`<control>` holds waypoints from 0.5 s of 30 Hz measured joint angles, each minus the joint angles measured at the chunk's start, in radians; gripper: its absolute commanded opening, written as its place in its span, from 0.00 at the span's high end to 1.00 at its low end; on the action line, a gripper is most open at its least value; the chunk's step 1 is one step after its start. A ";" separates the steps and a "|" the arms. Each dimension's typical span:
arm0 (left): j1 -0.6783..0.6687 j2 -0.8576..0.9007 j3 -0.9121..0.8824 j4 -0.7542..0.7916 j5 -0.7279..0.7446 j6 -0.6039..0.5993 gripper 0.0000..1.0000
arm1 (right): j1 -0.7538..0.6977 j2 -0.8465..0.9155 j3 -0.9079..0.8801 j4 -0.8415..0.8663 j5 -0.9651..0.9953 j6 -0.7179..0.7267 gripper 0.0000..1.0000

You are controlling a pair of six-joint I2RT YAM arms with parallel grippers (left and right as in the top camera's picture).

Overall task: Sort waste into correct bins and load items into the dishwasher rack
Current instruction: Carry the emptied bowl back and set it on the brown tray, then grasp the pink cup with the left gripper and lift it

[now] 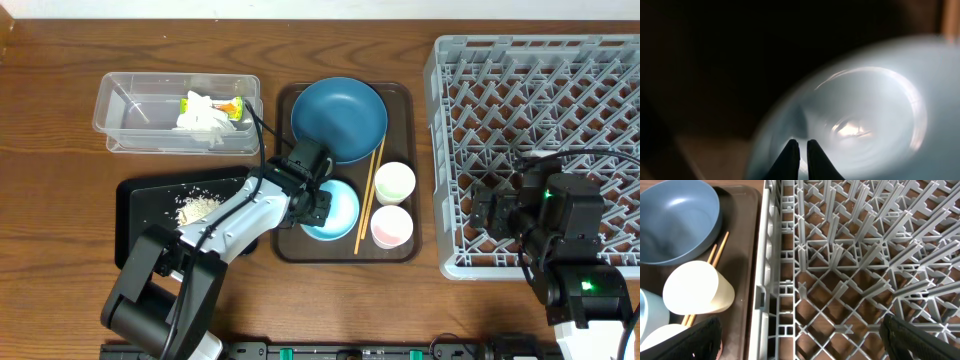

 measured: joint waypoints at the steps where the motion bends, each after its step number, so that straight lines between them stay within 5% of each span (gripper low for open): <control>1: 0.001 -0.002 0.000 0.001 -0.017 0.000 0.89 | 0.000 0.000 0.000 0.000 0.000 0.000 0.01; 9: 0.002 -0.126 0.002 0.002 -0.054 -0.005 0.64 | 0.000 0.000 0.000 0.000 0.000 0.000 0.01; 15: 0.002 -0.282 0.021 0.054 0.096 -0.012 0.48 | 0.000 0.000 0.000 0.000 0.000 0.000 0.01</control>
